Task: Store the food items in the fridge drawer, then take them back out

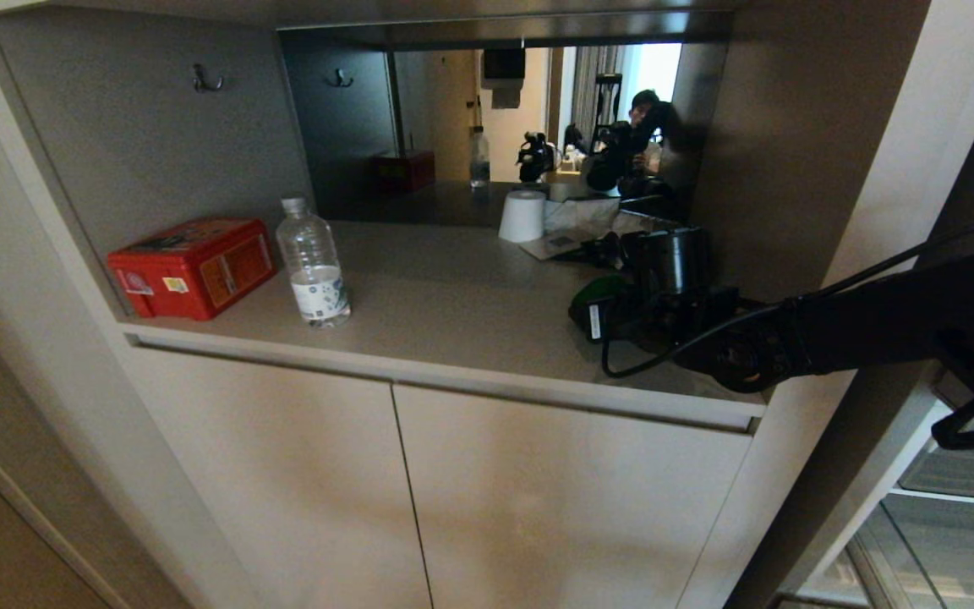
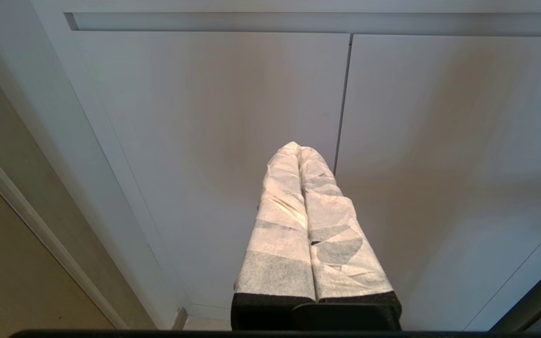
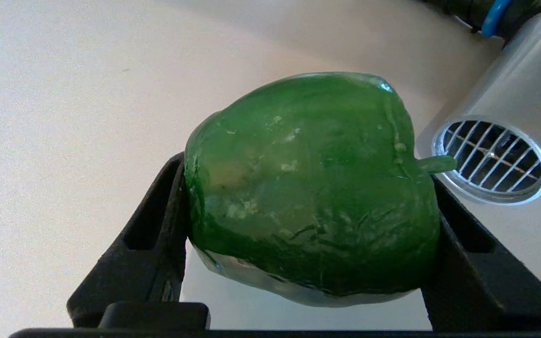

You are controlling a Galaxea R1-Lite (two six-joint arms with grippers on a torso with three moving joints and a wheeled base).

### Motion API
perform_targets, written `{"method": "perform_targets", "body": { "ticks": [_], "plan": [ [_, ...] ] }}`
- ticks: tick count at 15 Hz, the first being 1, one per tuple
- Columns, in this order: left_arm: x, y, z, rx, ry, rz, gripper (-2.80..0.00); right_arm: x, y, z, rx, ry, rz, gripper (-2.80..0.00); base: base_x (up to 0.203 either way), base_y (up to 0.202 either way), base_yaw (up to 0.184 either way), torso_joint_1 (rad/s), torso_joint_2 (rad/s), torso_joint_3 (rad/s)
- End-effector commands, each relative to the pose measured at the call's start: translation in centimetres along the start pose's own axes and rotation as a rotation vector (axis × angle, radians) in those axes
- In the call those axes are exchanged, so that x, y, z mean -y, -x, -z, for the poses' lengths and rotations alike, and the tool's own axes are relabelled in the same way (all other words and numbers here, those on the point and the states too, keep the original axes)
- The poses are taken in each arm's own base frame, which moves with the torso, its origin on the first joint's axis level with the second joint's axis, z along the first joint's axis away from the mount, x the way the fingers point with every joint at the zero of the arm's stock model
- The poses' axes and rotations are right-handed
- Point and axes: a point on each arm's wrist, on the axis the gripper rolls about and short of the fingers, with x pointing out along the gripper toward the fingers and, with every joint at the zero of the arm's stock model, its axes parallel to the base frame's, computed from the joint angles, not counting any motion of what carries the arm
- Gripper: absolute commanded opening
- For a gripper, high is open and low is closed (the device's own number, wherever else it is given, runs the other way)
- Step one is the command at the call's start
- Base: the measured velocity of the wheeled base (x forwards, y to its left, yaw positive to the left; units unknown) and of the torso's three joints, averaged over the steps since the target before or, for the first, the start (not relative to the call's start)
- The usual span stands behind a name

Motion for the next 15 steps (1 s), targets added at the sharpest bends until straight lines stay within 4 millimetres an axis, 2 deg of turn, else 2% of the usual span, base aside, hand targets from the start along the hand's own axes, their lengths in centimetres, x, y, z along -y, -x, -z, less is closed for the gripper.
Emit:
{"method": "perform_targets", "body": {
  "ticks": [1,2,9,15],
  "plan": [
    [0.01,-0.08,0.29,-0.012,0.0,0.0,-2.8,0.07,0.01,-0.08,0.004,-0.002,0.002,-2.8,0.0,0.0,0.0,0.0,0.0,0.0],
    [0.01,-0.08,0.29,-0.011,0.0,0.0,-2.8,0.07,0.01,-0.08,0.004,-0.002,0.002,0.0,0.0,0.0,0.0,0.0,0.0,0.0],
    [0.01,-0.08,0.29,-0.012,0.0,0.0,-2.8,-0.09,-0.56,0.65,-0.014,0.003,0.002,0.0,0.0,0.0,0.0,0.0,0.0,0.0],
    [0.01,-0.08,0.29,-0.012,0.0,0.0,-2.8,-0.06,-0.3,-0.25,0.013,-0.003,0.004,0.0,0.0,0.0,0.0,0.0,0.0,0.0]
  ]
}}
